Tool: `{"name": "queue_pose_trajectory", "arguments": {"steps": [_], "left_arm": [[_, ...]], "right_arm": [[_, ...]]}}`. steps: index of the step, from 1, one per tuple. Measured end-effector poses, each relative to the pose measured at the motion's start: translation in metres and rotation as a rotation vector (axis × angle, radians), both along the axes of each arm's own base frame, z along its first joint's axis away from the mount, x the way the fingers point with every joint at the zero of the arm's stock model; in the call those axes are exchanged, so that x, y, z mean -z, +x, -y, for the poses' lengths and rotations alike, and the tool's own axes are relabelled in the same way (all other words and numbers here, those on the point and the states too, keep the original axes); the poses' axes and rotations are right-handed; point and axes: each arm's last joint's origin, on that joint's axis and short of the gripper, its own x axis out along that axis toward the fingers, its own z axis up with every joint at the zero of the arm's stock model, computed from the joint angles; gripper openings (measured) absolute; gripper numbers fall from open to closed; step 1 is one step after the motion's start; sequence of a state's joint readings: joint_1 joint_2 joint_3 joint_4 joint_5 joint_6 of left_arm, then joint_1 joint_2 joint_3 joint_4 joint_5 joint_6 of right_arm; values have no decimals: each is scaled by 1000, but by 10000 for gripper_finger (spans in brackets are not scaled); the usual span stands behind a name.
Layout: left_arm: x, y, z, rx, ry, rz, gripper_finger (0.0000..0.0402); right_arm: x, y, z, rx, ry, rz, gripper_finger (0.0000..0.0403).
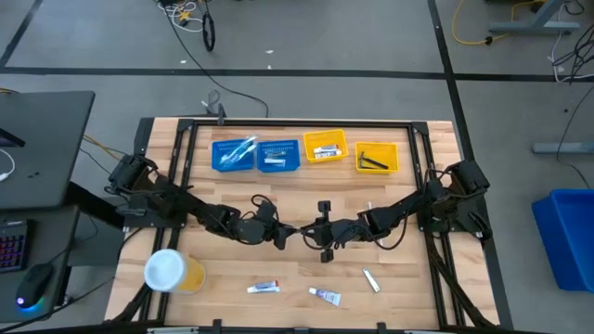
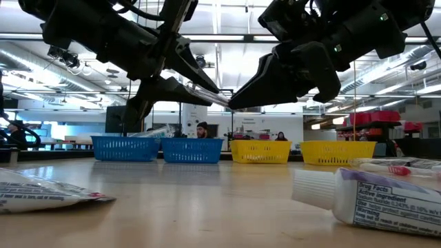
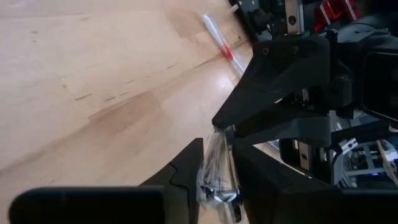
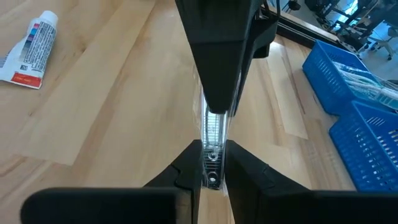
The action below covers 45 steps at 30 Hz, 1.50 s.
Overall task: Pick & Place Travel size toiletries
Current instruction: Put the silver nail cutter into the right blue bin
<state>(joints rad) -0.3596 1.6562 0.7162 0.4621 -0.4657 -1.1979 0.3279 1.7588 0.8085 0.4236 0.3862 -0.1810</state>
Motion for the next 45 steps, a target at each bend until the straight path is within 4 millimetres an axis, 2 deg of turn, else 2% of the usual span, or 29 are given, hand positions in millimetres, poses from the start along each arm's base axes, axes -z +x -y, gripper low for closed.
{"name": "queue_pose_trajectory", "arguments": {"steps": [16, 20, 26, 29, 34, 40, 45], "left_arm": [[0, 0, 0, 2, -9, 1, 66], [0, 0, 0, -3, -22, 1, 64], [0, 0, -1, -18, -14, 1, 65], [0, 1, -6, -47, -2, 2, 62], [-1, 5, -32, -99, 57, -34, 69], [-24, 1, -92, -183, 201, -89, 61], [-46, -13, -146, -250, 294, -107, 69]], "right_arm": [[0, 0, 0, 4, -2, 2, 71], [0, 0, 1, 7, -2, 4, 97], [0, 0, 1, 11, 3, 7, 156], [0, -1, 1, 68, 5, 10, 184], [2, -13, 3, 203, 82, -81, 221], [6, -36, 11, 407, 217, -265, 241], [12, -42, 14, 455, 224, -311, 240]]}}
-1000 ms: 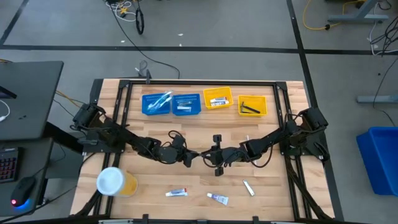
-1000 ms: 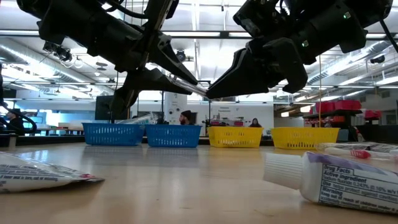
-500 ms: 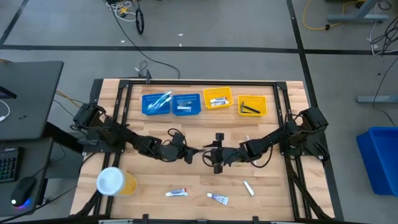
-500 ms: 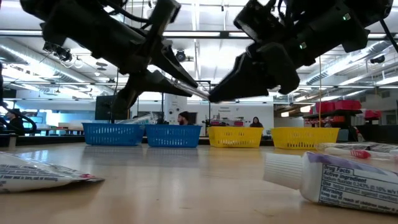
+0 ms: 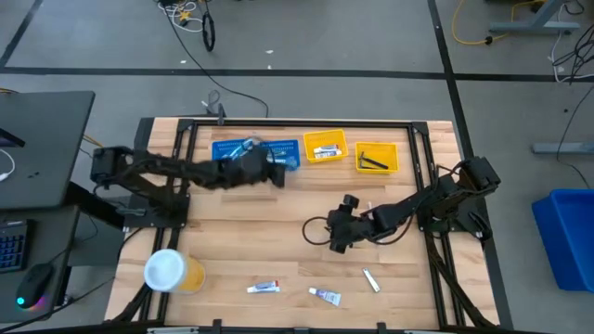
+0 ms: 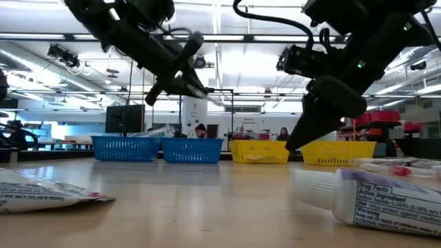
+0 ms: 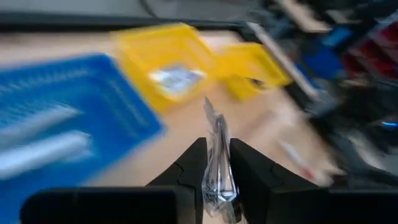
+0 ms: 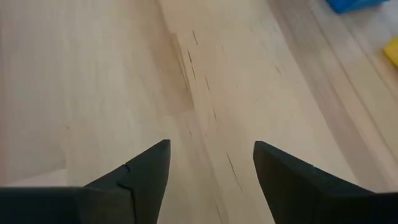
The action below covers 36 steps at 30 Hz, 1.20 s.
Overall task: Pick & Place Travel size toiletries
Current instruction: Put the silver nail cutter into the right blue bin, then put the white toothpaste into the left yellow bin
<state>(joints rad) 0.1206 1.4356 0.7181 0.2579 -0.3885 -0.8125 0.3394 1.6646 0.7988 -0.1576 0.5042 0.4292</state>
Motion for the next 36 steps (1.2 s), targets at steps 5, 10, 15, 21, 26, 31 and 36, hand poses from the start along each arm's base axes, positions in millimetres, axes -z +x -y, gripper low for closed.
{"name": "queue_pose_trajectory", "arguments": {"steps": [5, 10, 15, 21, 26, 31, 36], "left_arm": [[12, -17, -50, -57, -55, -132, 63], [29, -19, -70, 19, -37, -234, 66], [35, -7, -78, 73, 47, -320, 71], [43, 3, -81, 113, 147, -422, 68], [44, 2, -82, 141, 202, -474, 93], [47, -1, -81, 134, 190, -526, 123], [47, -2, -81, 130, 191, -533, 140]], "right_arm": [[3, 1, 4, -4, 12, 40, 228], [4, 1, 7, 4, 13, 37, 218], [4, 1, 7, 2, 10, 37, 210], [4, 2, 7, 0, 11, 41, 202], [4, 2, 7, 0, 11, 41, 204], [4, 2, 7, 0, 11, 41, 211], [4, 2, 7, -2, 13, 40, 216]]}}
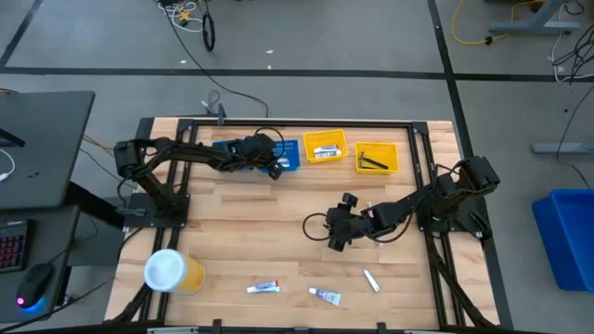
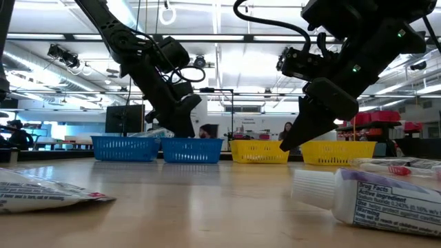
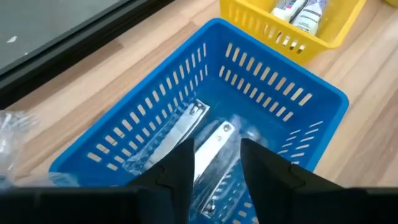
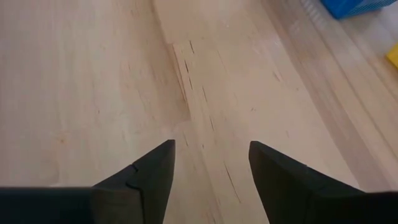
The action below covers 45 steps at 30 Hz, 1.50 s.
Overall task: Pick & Place Travel size toiletries
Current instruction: Put the white toothpaste into the left yellow bin
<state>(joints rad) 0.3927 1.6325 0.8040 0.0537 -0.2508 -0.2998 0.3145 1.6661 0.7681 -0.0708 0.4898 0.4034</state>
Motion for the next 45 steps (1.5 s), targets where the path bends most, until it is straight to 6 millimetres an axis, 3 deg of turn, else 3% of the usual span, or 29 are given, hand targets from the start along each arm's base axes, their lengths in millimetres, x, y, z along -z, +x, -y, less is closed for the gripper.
{"name": "queue_pose_trajectory", "arguments": {"steps": [9, 19, 32, 38, 45], "left_arm": [[-10, 7, 12, 74, 52, 43, 144], [-35, 18, 77, 256, 76, 138, 144], [-37, 19, 174, 462, 5, 209, 144], [-37, 14, 198, 511, 18, 212, 144], [-37, 12, 209, 528, 3, 220, 144]], "right_arm": [[0, 0, -1, -14, 19, -6, 226], [0, 0, -2, 16, 88, 8, 245], [1, 0, -4, 8, 165, 1, 229], [1, 0, -4, 2, 174, -2, 215], [1, 0, -4, 2, 174, -2, 205]]}}
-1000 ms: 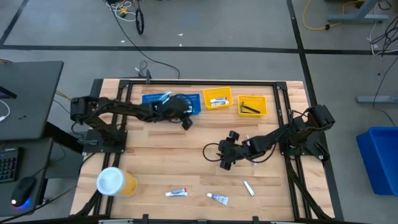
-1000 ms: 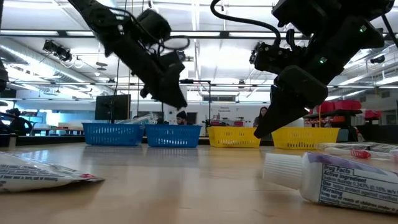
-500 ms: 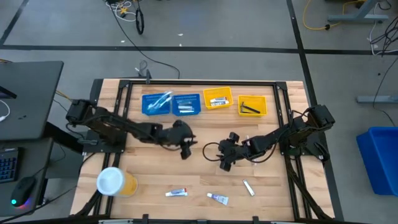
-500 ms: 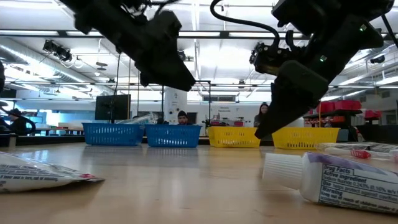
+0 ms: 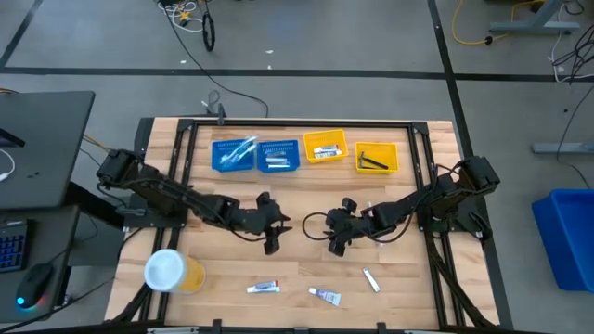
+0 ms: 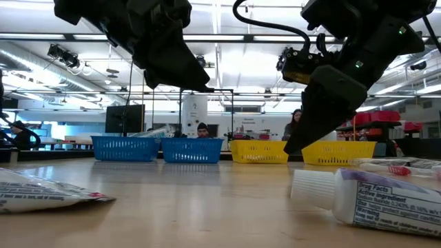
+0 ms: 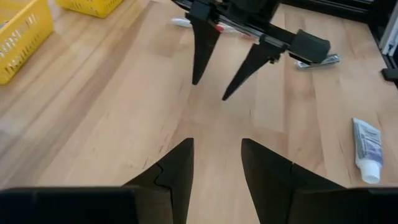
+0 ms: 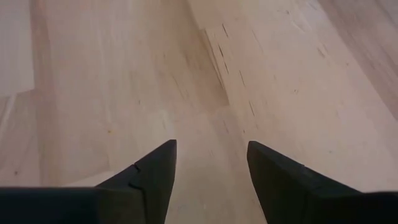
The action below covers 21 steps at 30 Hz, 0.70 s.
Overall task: Pick & Place Travel size toiletries
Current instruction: Put the white toothpaste into the left yellow bin
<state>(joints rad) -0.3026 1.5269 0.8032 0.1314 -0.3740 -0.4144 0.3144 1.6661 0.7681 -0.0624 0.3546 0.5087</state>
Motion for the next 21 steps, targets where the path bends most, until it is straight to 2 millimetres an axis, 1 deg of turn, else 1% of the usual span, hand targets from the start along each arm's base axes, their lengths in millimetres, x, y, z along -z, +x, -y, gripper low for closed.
{"name": "queue_pose_trajectory", "arguments": {"steps": [4, 10, 15, 21], "left_arm": [[0, 0, 1, 1, 0, 0, 144], [0, 0, 0, -50, -26, 13, 144], [-1, 0, -2, -96, 35, 22, 144], [-1, 0, -3, -110, 50, 25, 144]], "right_arm": [[0, 0, 0, 1, 1, 0, 201], [0, 0, 0, 4, 4, 1, 203], [0, 0, 0, -1, 0, 0, 228], [0, 0, 0, -1, 1, 0, 262]]}}
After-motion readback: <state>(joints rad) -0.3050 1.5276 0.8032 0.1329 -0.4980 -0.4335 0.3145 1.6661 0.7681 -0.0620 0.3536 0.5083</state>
